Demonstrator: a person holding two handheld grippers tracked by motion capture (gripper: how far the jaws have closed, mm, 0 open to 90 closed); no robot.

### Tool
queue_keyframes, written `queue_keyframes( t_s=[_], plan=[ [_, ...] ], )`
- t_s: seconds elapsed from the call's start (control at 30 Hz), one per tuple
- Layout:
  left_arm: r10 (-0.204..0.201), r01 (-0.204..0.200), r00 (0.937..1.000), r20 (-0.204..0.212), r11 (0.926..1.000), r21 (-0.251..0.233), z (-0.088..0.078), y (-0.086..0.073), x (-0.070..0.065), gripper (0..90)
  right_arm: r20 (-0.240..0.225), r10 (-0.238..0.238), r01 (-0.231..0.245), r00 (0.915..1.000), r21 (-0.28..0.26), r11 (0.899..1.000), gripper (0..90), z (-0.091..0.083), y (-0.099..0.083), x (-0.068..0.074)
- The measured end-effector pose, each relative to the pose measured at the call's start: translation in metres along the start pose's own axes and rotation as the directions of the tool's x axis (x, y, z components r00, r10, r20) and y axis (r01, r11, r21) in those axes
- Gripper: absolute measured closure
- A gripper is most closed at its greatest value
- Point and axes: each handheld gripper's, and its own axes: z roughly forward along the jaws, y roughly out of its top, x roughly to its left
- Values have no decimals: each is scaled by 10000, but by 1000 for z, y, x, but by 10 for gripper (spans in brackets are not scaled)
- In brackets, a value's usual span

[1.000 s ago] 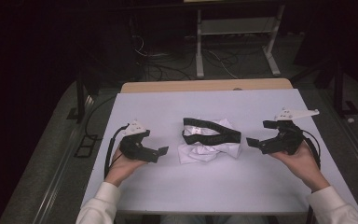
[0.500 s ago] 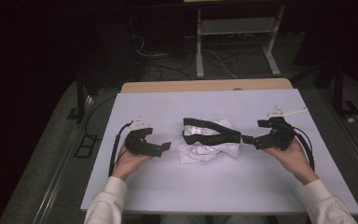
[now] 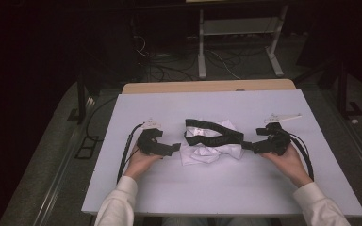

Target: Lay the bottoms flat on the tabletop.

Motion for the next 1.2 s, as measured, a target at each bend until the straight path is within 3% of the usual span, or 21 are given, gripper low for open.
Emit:
queue_keyframes(
  t_s=[0.4,0.6,0.77,0.9,1.0,1.03,1.07,1.1,1.13,1.17,1.2],
  plan=[
    [-306,295,9990,327,9990,339,13,-2,-3,0,-250,-65,80,9997,607,9981,0,16,-8,3],
    [-219,187,9983,539,9981,579,19,-3,-9,26,-680,-89,144,9976,814,9966,138,20,-10,3],
    [-82,33,9981,610,9969,785,28,-5,-12,65,-987,-129,231,9950,1033,9944,165,24,-14,3],
    [212,-250,9987,461,9961,847,35,-5,-19,82,-1218,-307,461,9921,1254,9910,300,32,-16,8],
    [454,-490,9979,470,9957,784,38,-5,-26,181,-1323,-476,618,9901,1054,9925,494,34,-15,12],
    [565,-591,9978,335,9951,799,38,-4,-28,234,-1413,-508,647,9887,960,9933,554,35,-15,12],
    [597,-610,9980,191,9951,774,39,-4,-30,403,-1535,-591,718,9864,783,9943,713,34,-13,13],
    [558,-567,9983,149,9955,758,40,-3,-31,475,-1512,-618,741,9866,773,9942,771,33,-12,13],
    [519,-532,9985,188,9958,742,41,-3,-31,475,-1512,-618,741,9866,773,9942,771,33,-12,13],
    [502,-512,9986,156,9960,728,41,-3,-32,592,-1487,-657,781,9867,792,9938,826,31,-9,13],
    [530,-534,9986,73,9962,691,42,-3,-33,592,-1487,-657,781,9867,792,9938,826,31,-9,13]
  ],
)
